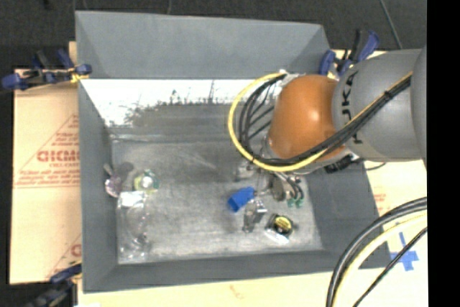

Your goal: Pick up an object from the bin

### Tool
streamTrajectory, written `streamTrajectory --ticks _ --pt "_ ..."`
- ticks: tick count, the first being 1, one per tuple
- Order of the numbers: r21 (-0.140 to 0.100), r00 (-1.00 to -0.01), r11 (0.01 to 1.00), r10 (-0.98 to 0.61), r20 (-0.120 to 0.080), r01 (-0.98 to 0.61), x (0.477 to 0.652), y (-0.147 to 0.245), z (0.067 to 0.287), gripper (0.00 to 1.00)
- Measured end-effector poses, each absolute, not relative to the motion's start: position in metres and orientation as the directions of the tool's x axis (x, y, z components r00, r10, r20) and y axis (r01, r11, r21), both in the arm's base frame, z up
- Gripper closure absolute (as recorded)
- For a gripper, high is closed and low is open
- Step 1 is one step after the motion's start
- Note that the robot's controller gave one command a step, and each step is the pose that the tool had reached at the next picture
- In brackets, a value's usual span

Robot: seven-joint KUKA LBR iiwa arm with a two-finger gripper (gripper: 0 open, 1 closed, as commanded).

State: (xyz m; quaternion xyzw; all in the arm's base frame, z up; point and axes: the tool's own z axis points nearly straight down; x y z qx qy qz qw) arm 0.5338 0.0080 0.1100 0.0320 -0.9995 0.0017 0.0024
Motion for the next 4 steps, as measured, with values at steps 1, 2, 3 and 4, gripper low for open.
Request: streamTrajectory --ticks 1,2,3,4 --pt "0.0 -0.998 0.998 -0.066 -0.003 -0.066 0.536 0.012 0.115 1.0" --pt "0.001 -0.998 0.998 -0.065 -0.003 -0.065 0.536 0.013 0.115 0.0" --pt "0.0 -0.988 0.988 -0.156 -0.009 -0.156 0.54 -0.022 0.075 0.0" --pt "-0.001 -0.988 0.988 -0.153 -0.015 -0.153 0.542 -0.022 0.078 1.0"
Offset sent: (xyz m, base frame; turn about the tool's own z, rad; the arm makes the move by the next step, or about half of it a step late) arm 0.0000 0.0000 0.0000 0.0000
